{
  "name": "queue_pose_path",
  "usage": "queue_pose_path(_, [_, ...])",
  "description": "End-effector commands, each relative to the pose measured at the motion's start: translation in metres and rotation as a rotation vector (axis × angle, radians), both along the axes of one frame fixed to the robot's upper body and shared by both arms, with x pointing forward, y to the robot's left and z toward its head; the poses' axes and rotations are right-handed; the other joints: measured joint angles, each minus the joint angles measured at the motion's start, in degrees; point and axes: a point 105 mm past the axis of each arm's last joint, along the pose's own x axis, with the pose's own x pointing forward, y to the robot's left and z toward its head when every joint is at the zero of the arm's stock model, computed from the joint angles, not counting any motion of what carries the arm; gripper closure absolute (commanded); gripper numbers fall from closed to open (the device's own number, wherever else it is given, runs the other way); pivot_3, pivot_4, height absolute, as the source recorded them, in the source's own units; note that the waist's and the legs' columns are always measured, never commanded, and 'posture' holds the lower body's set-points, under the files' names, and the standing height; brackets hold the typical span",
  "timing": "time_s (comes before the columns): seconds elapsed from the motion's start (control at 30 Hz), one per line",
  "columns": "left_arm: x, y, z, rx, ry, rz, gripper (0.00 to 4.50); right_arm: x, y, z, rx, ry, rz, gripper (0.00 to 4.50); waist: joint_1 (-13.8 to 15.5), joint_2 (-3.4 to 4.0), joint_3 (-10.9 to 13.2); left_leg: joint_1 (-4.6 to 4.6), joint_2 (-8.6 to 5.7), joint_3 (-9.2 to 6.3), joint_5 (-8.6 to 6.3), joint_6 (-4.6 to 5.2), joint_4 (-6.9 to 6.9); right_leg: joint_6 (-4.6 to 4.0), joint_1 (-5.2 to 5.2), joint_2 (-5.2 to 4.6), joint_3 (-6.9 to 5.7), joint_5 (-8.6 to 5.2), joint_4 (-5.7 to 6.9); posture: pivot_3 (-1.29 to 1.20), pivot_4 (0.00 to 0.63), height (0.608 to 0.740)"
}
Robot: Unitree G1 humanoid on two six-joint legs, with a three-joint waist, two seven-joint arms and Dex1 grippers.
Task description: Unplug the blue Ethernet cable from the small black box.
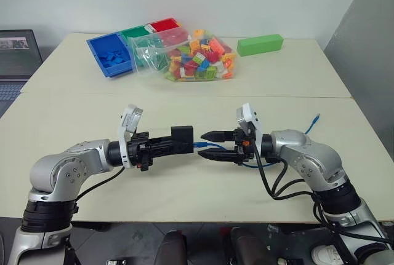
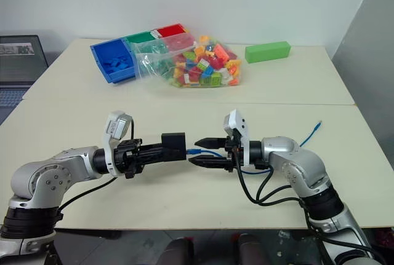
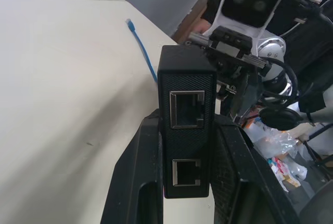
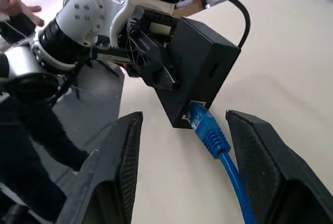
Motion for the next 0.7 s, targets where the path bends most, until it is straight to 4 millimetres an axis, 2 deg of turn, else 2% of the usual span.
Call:
queue_pose_path(0.03, [-0.0045, -0.0051, 0.0142, -0.018, -0.055, -0.044, 3.72, 0.0006, 0.0005, 0.0093, 0.036, 0.035, 0.006, 1.81, -0.01, 0.0, 0.0, 0.0, 0.0, 0.0, 0.0, 0.0, 0.0, 0.0, -0.01, 0.01, 0.0, 0.0, 0.0, 0.0, 0.15, 0.74])
queue_pose_path(0.33, [-0.0058, -0.0073, 0.0173, -0.028, -0.059, -0.058, 3.72, 0.0038, 0.0061, 0.0034, 0.044, 0.105, 0.025, 1.81, -0.04, 0.01, 0.0, -0.03, 0.02, 0.02, 0.0, 0.0, -0.01, 0.02, -0.08, 0.06, 0.01, -0.01, 0.01, 0.0, 0.15, 0.74])
queue_pose_path(0.7, [-0.0075, -0.0071, 0.0166, -0.02, -0.056, -0.064, 3.72, 0.0072, 0.0066, 0.0059, 0.081, 0.161, 0.047, 1.81, -0.08, 0.01, 0.01, -0.04, 0.03, 0.02, 0.0, 0.0, -0.02, 0.03, -0.1, 0.07, 0.01, -0.02, 0.01, 0.0, 0.15, 0.74])
